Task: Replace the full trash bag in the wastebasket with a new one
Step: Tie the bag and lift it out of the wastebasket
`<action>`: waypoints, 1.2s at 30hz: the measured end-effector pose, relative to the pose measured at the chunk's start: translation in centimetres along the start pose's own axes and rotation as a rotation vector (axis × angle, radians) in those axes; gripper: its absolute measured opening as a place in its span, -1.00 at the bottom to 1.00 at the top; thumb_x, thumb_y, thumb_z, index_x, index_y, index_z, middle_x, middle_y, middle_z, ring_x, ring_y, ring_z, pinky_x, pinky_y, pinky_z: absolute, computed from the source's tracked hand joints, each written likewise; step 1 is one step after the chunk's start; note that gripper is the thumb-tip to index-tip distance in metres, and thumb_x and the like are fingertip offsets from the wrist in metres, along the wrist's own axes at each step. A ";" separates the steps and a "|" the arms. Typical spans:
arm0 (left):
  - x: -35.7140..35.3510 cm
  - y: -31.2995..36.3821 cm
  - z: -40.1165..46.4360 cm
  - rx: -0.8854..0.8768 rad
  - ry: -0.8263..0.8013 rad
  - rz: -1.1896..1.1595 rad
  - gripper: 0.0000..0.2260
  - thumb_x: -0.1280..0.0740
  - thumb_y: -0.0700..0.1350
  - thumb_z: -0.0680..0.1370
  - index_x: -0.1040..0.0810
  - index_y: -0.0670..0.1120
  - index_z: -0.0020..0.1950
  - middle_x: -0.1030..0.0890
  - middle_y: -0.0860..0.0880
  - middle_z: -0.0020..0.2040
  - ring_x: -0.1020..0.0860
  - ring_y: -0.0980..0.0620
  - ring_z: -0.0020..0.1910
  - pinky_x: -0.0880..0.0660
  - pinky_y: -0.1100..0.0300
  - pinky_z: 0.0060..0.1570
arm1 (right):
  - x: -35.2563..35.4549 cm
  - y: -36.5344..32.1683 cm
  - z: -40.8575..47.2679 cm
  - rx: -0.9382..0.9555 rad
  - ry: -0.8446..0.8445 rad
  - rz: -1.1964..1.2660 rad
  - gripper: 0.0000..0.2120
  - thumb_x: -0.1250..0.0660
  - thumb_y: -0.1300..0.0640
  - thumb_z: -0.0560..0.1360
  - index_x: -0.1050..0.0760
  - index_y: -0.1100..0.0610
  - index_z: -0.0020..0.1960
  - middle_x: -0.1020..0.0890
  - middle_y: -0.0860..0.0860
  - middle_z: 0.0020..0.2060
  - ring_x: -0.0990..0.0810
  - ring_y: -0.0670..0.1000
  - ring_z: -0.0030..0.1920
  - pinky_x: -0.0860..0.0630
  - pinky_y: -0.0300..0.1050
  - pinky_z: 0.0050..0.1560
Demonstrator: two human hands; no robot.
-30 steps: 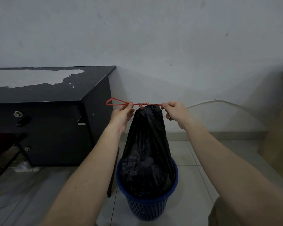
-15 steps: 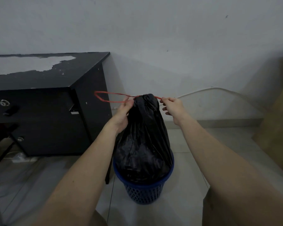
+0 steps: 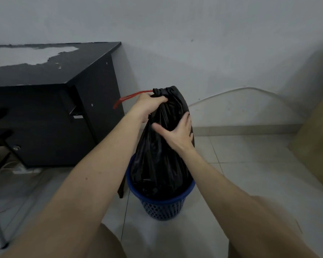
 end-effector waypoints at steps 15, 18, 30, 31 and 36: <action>1.7 0.4 1.0 -0.098 -0.222 0.348 -0.79 -0.55 0.00 0.42 -0.67 0.02 0.02 -0.72 0.06 -0.07 -0.66 0.08 -0.04 -0.57 0.27 -0.21 | -4.7 -2.4 5.5 0.027 -0.096 -0.094 -0.50 -0.46 -0.01 0.36 -0.54 0.18 0.24 -0.58 0.09 0.17 -0.47 0.18 0.28 -0.39 0.11 0.34; 1.9 -0.5 1.8 -0.029 -0.262 0.228 -0.73 -0.54 -0.06 0.45 -0.64 -0.02 0.13 -0.69 -0.04 0.07 -0.63 -0.01 0.08 -0.63 0.01 -0.01 | -4.9 -1.2 5.0 0.104 -0.272 0.397 -0.55 -0.49 0.25 0.42 -0.52 0.15 0.29 -0.67 0.08 0.11 -0.63 0.06 0.14 -0.59 0.04 0.18; 2.5 -2.8 5.1 0.002 -0.237 0.233 -0.71 -0.56 -0.03 0.43 -0.66 -0.06 0.10 -0.74 -0.01 -0.05 -0.70 0.05 -0.04 -0.64 0.12 -0.16 | -5.3 1.1 5.7 -0.180 -0.681 0.621 -0.67 -0.44 0.08 0.49 -0.61 0.22 0.19 -0.71 0.10 0.07 -0.69 0.13 0.05 -0.61 0.03 0.15; 3.0 -3.1 5.2 0.022 -0.236 0.276 -0.67 -0.55 0.01 0.44 -0.65 -0.07 0.15 -0.72 -0.01 0.00 -0.68 0.04 0.00 -0.62 0.12 -0.09 | -5.2 1.4 5.6 -0.179 -0.695 0.630 -0.72 -0.41 0.08 0.53 -0.62 0.25 0.13 -0.71 0.13 0.04 -0.68 0.15 0.04 -0.61 0.02 0.15; 5.0 -7.9 3.5 0.178 -0.284 0.140 -0.43 -0.49 0.20 0.45 -0.52 -0.06 0.35 -0.64 -0.07 0.22 -0.61 -0.05 0.17 -0.54 0.05 0.19 | -4.9 1.9 4.7 -0.131 -0.593 0.521 -0.75 -0.34 0.02 0.61 -0.60 0.16 -0.14 -0.64 0.15 -0.21 -0.63 0.13 -0.14 -0.57 -0.06 -0.06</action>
Point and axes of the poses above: each hand's wrist, its own z-axis towards the middle knuckle, its own x-axis out of the back of the hand, y = z × x, the point moved 1 cm from there along z, towards the middle knuckle
